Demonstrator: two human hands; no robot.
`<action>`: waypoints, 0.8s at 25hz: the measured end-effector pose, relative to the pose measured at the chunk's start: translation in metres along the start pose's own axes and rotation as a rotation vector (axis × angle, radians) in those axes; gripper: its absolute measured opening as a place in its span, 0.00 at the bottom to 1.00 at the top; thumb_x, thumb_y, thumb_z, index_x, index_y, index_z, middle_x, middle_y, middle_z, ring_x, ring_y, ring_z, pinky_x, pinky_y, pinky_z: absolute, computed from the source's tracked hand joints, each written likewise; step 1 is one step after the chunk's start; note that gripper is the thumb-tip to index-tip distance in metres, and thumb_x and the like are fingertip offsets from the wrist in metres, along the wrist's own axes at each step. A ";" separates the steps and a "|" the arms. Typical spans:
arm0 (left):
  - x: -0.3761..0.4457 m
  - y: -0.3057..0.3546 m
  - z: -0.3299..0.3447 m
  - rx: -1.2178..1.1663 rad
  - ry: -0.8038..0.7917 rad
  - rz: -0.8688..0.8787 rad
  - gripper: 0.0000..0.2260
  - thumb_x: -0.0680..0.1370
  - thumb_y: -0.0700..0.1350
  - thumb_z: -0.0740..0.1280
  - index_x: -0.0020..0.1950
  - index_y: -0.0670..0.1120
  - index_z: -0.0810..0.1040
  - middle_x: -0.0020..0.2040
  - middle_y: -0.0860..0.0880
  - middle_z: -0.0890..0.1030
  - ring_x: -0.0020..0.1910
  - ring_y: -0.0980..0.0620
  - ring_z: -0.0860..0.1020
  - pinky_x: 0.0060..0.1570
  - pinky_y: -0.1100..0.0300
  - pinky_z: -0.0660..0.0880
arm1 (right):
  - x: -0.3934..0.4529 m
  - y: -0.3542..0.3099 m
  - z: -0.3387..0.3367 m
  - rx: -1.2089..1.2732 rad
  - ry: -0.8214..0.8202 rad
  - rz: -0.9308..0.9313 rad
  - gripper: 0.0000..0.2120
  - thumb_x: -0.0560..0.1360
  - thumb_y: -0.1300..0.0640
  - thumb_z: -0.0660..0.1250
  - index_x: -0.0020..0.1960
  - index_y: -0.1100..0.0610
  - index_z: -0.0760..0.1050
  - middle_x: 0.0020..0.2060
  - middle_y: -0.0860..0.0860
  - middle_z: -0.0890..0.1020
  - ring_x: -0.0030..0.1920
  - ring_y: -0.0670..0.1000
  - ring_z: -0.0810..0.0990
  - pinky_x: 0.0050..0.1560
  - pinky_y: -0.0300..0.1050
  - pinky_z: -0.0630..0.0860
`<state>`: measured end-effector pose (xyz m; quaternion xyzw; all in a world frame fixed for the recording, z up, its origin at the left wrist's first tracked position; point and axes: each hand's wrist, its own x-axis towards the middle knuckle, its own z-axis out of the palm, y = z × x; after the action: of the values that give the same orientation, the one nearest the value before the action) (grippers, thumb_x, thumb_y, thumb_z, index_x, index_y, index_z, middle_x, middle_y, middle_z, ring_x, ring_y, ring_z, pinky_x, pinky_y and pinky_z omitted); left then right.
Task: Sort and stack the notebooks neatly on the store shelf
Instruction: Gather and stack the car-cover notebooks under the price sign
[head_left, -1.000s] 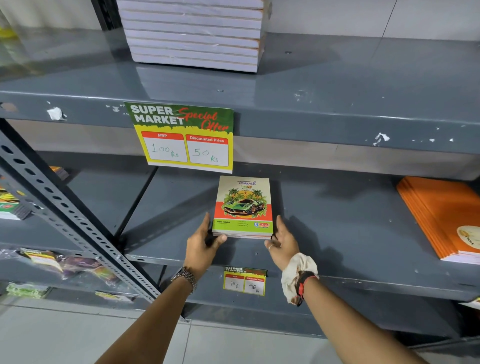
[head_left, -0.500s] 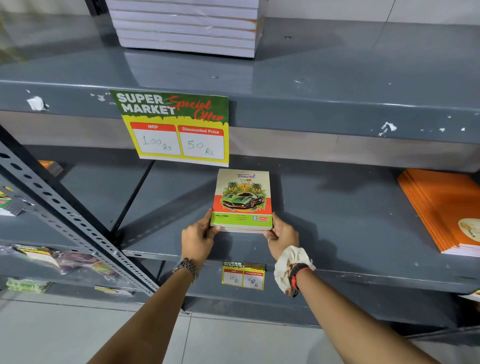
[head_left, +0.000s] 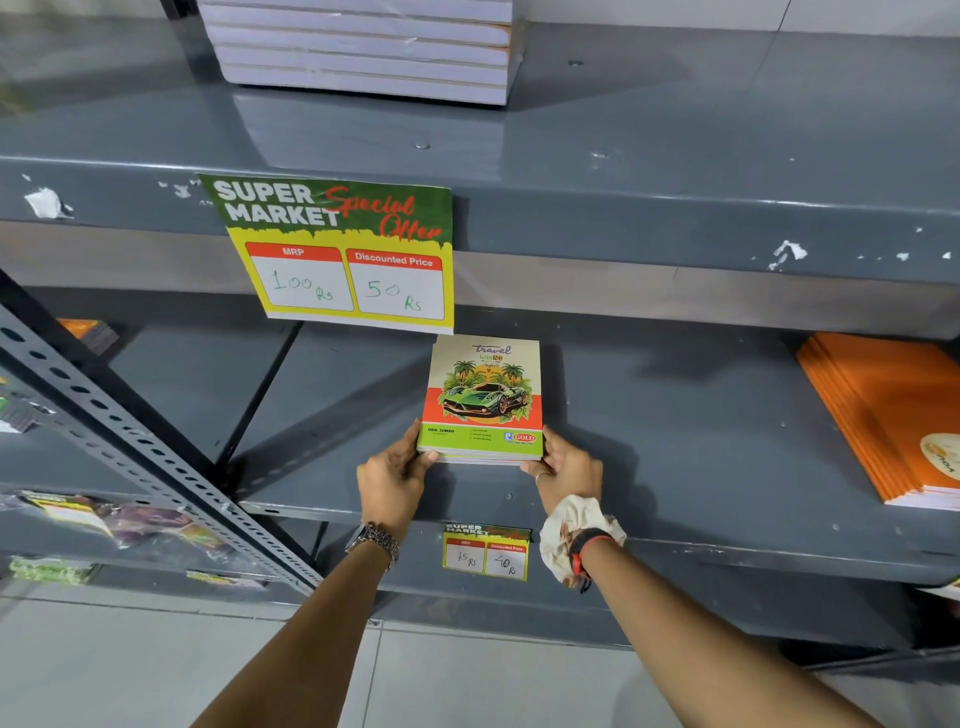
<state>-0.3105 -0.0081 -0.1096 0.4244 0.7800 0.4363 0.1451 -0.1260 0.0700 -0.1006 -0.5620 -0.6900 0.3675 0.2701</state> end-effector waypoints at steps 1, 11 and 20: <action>0.000 -0.001 0.001 -0.003 0.016 -0.005 0.21 0.71 0.42 0.71 0.63 0.46 0.73 0.50 0.43 0.84 0.44 0.59 0.77 0.44 0.75 0.69 | -0.001 0.000 0.000 0.036 0.013 0.012 0.21 0.70 0.66 0.71 0.60 0.53 0.77 0.50 0.53 0.86 0.52 0.53 0.84 0.60 0.50 0.77; -0.005 -0.007 0.005 -0.036 0.088 0.054 0.19 0.70 0.41 0.72 0.60 0.44 0.77 0.51 0.42 0.83 0.41 0.58 0.79 0.44 0.77 0.70 | -0.008 0.005 -0.006 0.181 -0.030 0.027 0.25 0.71 0.63 0.70 0.67 0.56 0.70 0.56 0.53 0.83 0.54 0.43 0.77 0.64 0.44 0.72; -0.007 0.000 0.005 -0.001 0.130 0.044 0.17 0.70 0.40 0.71 0.59 0.43 0.77 0.50 0.41 0.83 0.42 0.45 0.83 0.42 0.63 0.75 | -0.002 0.005 -0.010 0.128 -0.022 0.029 0.21 0.71 0.65 0.70 0.63 0.60 0.74 0.56 0.56 0.82 0.57 0.51 0.81 0.60 0.36 0.70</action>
<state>-0.3036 -0.0111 -0.1132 0.4119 0.7781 0.4666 0.0846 -0.1146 0.0707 -0.0983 -0.5491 -0.6599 0.4211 0.2926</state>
